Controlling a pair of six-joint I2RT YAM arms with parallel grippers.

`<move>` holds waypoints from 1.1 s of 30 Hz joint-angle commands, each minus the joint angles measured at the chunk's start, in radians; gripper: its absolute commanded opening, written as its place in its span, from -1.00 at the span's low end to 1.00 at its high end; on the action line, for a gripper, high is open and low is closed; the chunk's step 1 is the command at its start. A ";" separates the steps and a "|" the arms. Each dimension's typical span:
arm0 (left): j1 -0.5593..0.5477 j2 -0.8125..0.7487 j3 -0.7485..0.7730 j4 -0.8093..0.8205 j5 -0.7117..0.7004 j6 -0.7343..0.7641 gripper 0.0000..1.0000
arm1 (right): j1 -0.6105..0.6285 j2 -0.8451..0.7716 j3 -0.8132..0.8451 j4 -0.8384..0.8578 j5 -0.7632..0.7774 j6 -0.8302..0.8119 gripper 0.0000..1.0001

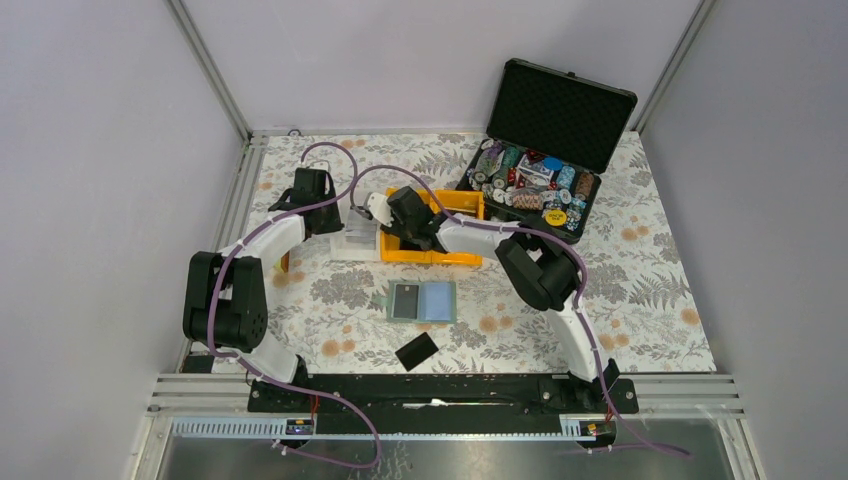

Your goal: Put the credit cards into the card holder

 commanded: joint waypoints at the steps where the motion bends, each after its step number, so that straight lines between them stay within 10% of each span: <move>1: 0.007 0.004 0.034 0.013 -0.025 -0.020 -1.00 | 0.017 -0.002 -0.058 0.034 0.088 -0.049 -0.20; 17: 0.007 -0.001 0.037 0.013 -0.020 -0.027 -1.00 | 0.095 -0.115 -0.258 0.401 0.283 -0.179 -0.98; 27: 0.007 -0.010 0.040 0.014 -0.022 -0.032 -1.00 | 0.127 -0.170 -0.411 0.802 0.452 -0.316 -1.00; 33: 0.007 -0.009 0.059 0.006 -0.025 -0.034 -1.00 | 0.129 -0.277 -0.417 0.685 0.413 -0.207 -1.00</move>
